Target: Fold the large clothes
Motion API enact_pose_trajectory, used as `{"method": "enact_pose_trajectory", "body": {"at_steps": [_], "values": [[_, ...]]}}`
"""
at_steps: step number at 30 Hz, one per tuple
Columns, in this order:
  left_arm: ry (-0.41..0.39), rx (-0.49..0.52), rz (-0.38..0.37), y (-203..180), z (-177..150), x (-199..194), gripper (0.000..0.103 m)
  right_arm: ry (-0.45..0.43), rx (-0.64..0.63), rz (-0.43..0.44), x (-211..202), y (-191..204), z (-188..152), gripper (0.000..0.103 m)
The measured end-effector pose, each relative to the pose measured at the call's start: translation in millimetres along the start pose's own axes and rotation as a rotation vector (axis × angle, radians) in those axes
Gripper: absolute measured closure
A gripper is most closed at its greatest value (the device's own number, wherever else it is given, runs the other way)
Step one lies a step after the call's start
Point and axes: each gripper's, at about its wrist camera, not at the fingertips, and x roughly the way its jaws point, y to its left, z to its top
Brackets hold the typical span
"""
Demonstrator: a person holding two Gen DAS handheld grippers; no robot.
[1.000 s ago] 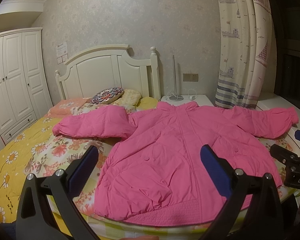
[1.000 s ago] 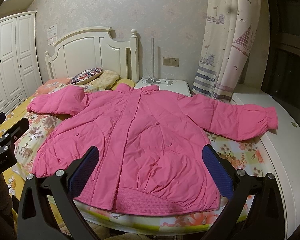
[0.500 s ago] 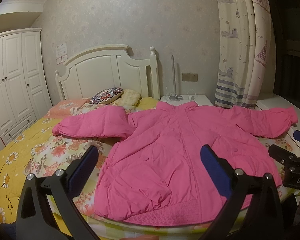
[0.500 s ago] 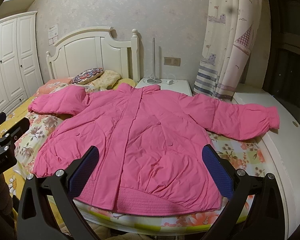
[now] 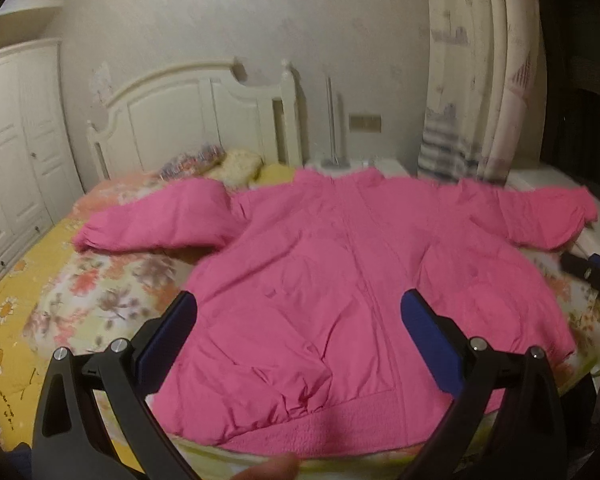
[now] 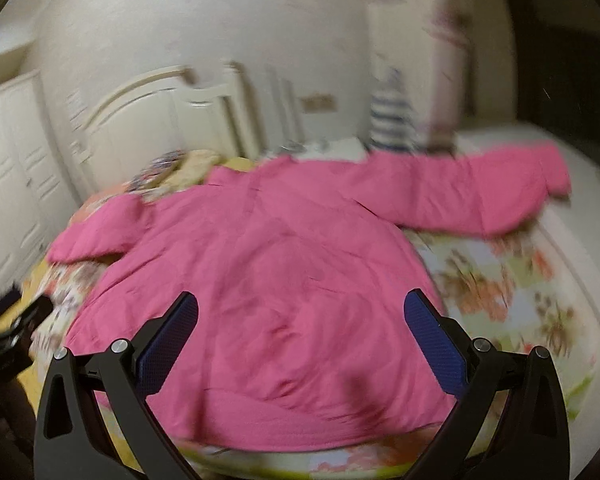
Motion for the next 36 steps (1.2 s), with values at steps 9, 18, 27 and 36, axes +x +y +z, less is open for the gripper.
{"method": "enact_pose_trajectory", "body": {"at_steps": [9, 18, 27, 36], "values": [[0.287, 0.007, -0.16, 17, 16, 136, 0.003, 0.033, 0.31, -0.197, 79, -144, 34, 0.004], [0.352, -0.14, -0.233, 42, 18, 229, 0.007, 0.06, 0.418, -0.425, 177, -242, 75, 0.014], [0.318, -0.138, -0.243, 51, 5, 236, 0.006, -0.021, 0.422, -0.399, 195, -261, 92, 0.054], [0.289, -0.155, -0.267, 48, 2, 242, 0.002, -0.247, 0.015, -0.306, 163, -118, 140, 0.076]]}}
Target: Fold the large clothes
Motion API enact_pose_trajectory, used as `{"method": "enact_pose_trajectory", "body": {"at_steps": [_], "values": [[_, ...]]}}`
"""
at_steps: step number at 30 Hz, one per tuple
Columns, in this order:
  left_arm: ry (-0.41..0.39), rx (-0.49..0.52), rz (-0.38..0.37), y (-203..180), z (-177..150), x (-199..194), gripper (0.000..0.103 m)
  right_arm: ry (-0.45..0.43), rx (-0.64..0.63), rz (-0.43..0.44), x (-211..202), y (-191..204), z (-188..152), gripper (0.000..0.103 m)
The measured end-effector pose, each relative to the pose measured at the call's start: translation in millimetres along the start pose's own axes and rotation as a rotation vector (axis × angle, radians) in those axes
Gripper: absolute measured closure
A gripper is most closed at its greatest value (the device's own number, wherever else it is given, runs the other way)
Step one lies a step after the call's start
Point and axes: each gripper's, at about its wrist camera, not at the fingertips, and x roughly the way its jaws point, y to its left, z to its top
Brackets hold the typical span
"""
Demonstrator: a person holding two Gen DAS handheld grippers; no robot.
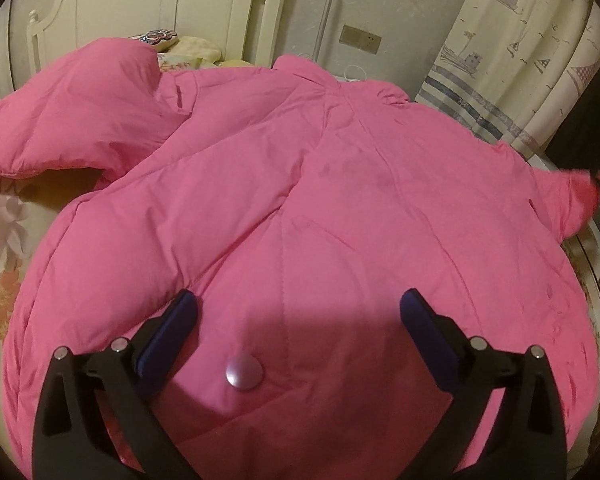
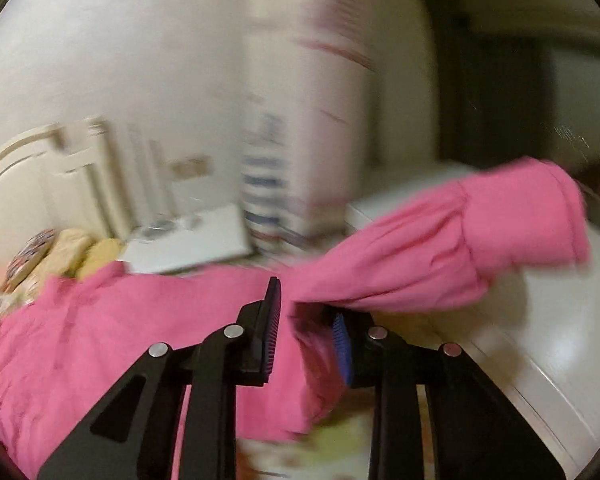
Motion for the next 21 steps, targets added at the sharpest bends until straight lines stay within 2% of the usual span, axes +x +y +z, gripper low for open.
{"method": "enact_pose_trajectory", "body": {"at_steps": [1, 3, 7, 9, 11, 12, 13, 14, 15, 16, 18, 20, 21], "values": [[0.0, -0.001, -0.002, 0, 0, 0, 0.002, -0.014, -0.063, 0.051, -5, 34, 6, 0.076], [0.003, -0.005, -0.009, 2, 1, 1, 0.002, -0.031, -0.161, 0.096, -8, 80, 10, 0.076], [0.01, -0.006, -0.013, 3, 0, 2, 0.002, -0.025, -0.424, 0.198, -1, 200, -9, 0.075], [0.014, -0.004, -0.013, 3, -1, 3, 0.002, 0.023, -0.536, 0.229, 5, 242, -31, 0.074], [0.018, 0.0, -0.012, 3, -1, 4, 0.002, 0.139, -0.607, 0.292, 24, 273, -56, 0.067], [0.02, 0.001, -0.011, 2, -1, 4, 0.002, 0.235, -0.622, 0.322, 38, 283, -71, 0.061], [0.023, 0.003, -0.01, 2, -1, 4, 0.002, 0.289, -0.623, 0.337, 45, 287, -80, 0.048], [0.025, 0.005, -0.01, 3, -1, 5, 0.002, 0.346, -0.623, 0.357, 51, 287, -90, 0.043], [0.029, 0.006, -0.008, 3, -1, 6, 0.002, 0.366, -0.626, 0.368, 50, 284, -96, 0.033], [0.034, 0.008, -0.006, 3, -1, 7, 0.002, 0.36, -0.632, 0.378, 47, 283, -99, 0.026], [0.047, 0.023, 0.013, 0, 0, 10, 0.002, 0.321, -0.637, 0.43, 24, 269, -97, 0.019], [0.058, 0.038, 0.03, -4, 0, 12, 0.002, 0.286, -0.607, 0.475, 3, 260, -85, 0.018], [0.064, 0.044, 0.036, -6, 0, 12, 0.002, 0.251, -0.567, 0.504, -15, 241, -74, 0.017]]}}
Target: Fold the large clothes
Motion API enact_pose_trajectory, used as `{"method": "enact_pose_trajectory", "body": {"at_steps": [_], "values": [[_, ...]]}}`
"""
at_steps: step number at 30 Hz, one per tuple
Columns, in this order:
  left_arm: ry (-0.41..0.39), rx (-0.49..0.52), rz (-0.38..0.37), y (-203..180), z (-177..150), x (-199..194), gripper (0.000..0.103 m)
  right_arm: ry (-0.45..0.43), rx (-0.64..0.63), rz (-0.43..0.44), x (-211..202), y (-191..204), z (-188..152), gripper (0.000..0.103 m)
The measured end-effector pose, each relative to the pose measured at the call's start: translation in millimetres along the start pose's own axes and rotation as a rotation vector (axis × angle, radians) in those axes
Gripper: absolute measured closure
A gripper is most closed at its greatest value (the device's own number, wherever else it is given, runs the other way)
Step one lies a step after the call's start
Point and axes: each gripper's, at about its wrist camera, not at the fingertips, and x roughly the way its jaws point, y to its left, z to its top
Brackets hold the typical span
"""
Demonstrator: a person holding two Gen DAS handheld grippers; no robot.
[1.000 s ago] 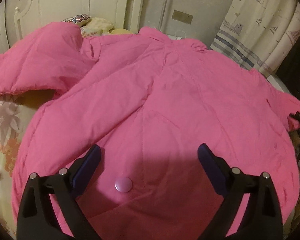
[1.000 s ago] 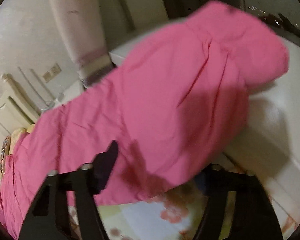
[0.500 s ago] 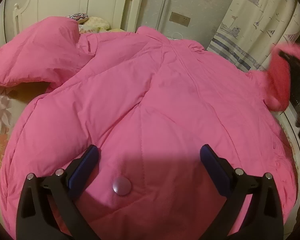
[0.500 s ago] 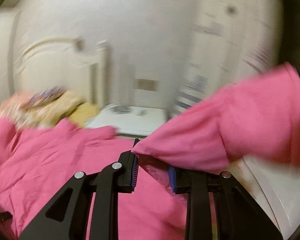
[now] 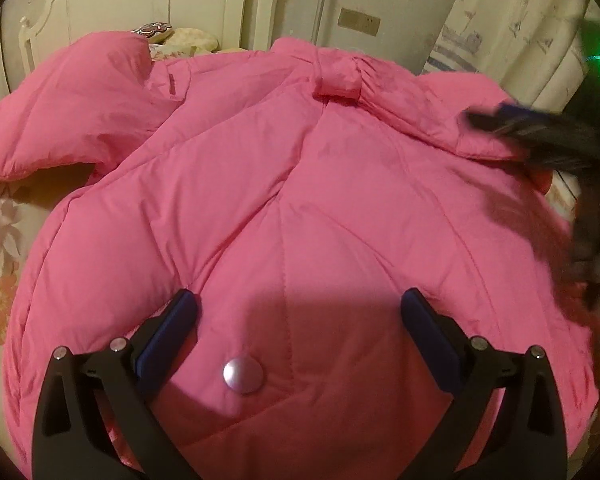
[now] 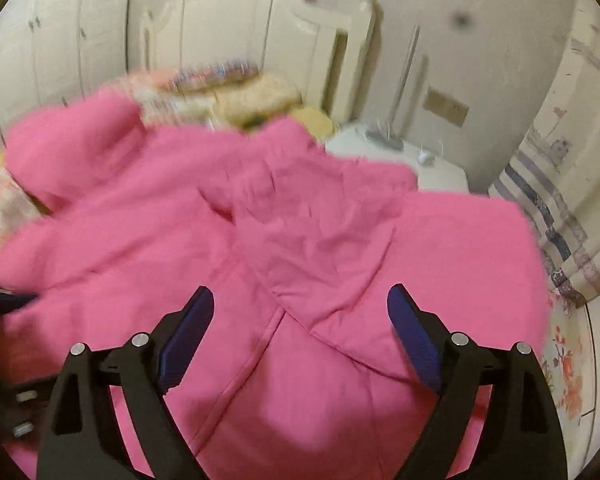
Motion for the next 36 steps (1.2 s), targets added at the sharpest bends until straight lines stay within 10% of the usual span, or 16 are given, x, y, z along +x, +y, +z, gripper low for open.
{"method": "enact_pose_trajectory", "body": {"at_steps": [5, 10, 19, 21, 25, 34, 36], "values": [[0.043, -0.07, -0.135, 4, 26, -9, 0.002, -0.102, 0.2, -0.055, -55, -45, -5, 0.017], [-0.083, -0.138, -0.209, -1, 92, -18, 0.002, -0.062, 0.481, -0.136, -61, -106, -64, 0.017], [-0.015, -0.361, -0.207, -4, 180, 84, 0.018, -0.005, 0.687, -0.098, -29, -131, -106, 0.016], [0.009, -0.381, -0.211, -7, 183, 99, 0.025, -0.003, 0.703, -0.091, -26, -134, -109, 0.016], [-0.001, -0.38, -0.231, -11, 178, 106, 0.076, -0.003, 0.712, -0.087, -20, -133, -110, 0.016], [-0.239, -0.209, -0.084, -11, 186, -14, 0.085, -0.009, 0.738, -0.068, -17, -140, -115, 0.015], [-0.235, -0.208, 0.062, -3, 184, -18, 0.083, -0.003, 0.737, -0.074, -15, -140, -115, 0.016]]}}
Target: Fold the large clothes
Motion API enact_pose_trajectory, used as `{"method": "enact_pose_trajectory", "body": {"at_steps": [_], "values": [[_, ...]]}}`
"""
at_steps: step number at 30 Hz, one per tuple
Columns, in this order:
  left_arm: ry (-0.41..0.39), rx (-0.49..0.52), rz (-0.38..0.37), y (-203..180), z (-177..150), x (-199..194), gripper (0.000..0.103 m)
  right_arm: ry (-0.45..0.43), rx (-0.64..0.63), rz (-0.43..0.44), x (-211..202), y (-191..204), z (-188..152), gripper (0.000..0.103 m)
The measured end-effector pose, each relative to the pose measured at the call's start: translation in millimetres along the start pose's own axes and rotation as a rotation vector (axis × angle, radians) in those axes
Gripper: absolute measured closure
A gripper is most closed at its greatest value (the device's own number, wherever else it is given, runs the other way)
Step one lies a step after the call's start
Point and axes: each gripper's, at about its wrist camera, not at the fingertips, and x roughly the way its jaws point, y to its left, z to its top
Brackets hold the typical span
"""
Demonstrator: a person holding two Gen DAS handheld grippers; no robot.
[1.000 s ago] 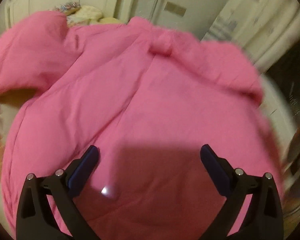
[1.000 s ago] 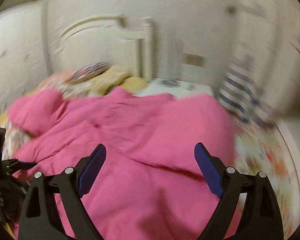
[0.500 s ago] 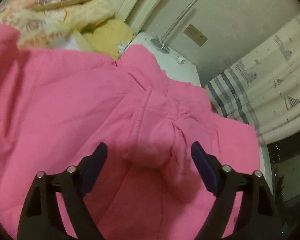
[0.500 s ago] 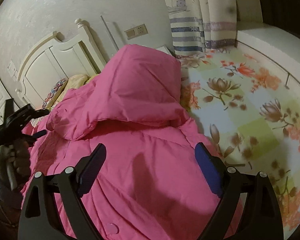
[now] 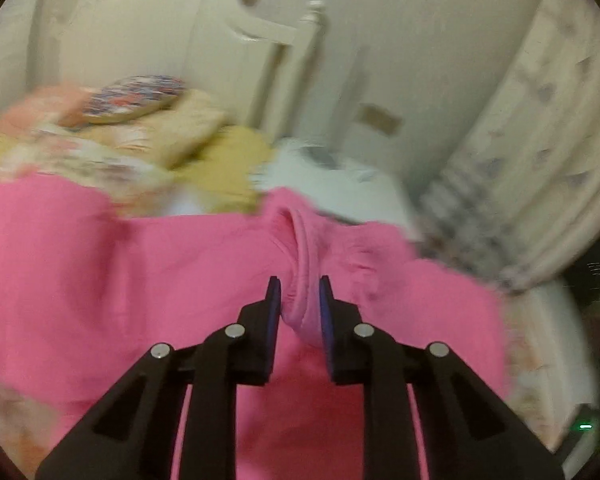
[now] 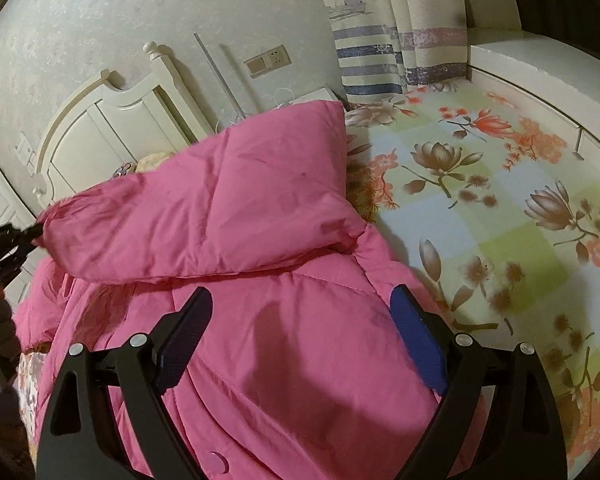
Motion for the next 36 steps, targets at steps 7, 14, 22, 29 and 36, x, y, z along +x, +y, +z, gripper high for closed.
{"method": "enact_pose_trajectory", "body": {"at_steps": [7, 14, 22, 29, 36], "values": [[-0.127, 0.032, 0.089, 14, -31, -17, 0.027, 0.001, -0.013, -0.019, 1, 2, -1, 0.015], [-0.131, 0.406, 0.055, -77, -72, 5, 0.014, -0.044, -0.07, -0.05, -7, 16, -3, 0.035], [0.068, 0.462, 0.08, -101, -74, 81, 0.014, -0.116, -0.321, -0.078, -12, 71, 55, 0.055], [0.108, 0.466, 0.103, -89, -91, 102, 0.002, 0.119, -0.426, -0.13, 102, 70, 63, 0.052], [0.152, 0.384, 0.031, -74, -87, 110, 0.002, 0.142, -0.436, -0.141, 109, 71, 64, 0.051]]}}
